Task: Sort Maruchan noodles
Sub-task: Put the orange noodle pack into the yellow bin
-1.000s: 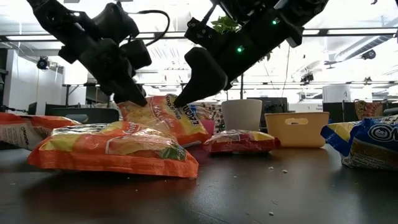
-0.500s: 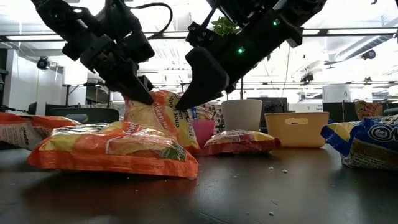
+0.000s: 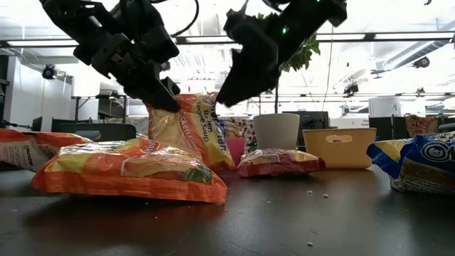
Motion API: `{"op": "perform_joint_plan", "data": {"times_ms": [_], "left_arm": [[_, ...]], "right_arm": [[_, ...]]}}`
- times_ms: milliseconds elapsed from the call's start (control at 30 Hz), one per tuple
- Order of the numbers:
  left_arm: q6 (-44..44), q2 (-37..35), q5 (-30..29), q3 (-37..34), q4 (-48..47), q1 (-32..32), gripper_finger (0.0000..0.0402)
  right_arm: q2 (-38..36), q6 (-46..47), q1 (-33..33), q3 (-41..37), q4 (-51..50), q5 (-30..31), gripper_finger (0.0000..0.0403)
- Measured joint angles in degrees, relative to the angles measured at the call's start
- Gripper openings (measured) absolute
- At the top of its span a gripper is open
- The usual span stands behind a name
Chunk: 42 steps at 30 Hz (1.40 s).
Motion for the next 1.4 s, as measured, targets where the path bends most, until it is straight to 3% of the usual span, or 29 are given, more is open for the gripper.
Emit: {"op": "perform_joint_plan", "data": {"times_ms": [233, 500, 733, 900, 1167, 1300, 1400], "left_arm": [[2.5, 0.0, -1.5, 0.0, 2.9, -1.0, 0.0069], [4.6, 0.1, -1.9, 0.0, 4.2, -1.1, 0.0065], [6.0, 0.1, -1.9, 0.0, 6.3, -1.1, 0.0065], [6.2, 0.1, -1.9, 0.0, 6.6, -1.2, 0.0065], [7.4, 0.1, -3.1, 0.0, 7.0, -1.2, 0.007], [7.6, -0.3, -3.7, 0.0, 7.2, -1.2, 0.0088], [7.7, -1.6, -3.7, 0.0, 7.1, -1.2, 0.0114]], "right_arm": [[-2.9, -0.8, -4.2, 0.1, 1.4, -11.5, 0.0292], [-0.3, -5.5, -7.3, 2.0, 2.2, -23.2, 0.0301], [3.6, -9.1, -7.4, 4.7, 2.1, -23.8, 0.0293], [5.4, -10.7, -7.4, 6.0, 2.3, -24.5, 0.0262], [5.5, -10.8, -7.4, 6.1, 2.2, -24.8, 0.0156], [5.4, -10.7, -7.4, 6.1, 2.1, -24.7, 0.0114], [5.4, -10.7, -7.4, 6.1, 2.0, -24.8, 0.0104]]}}
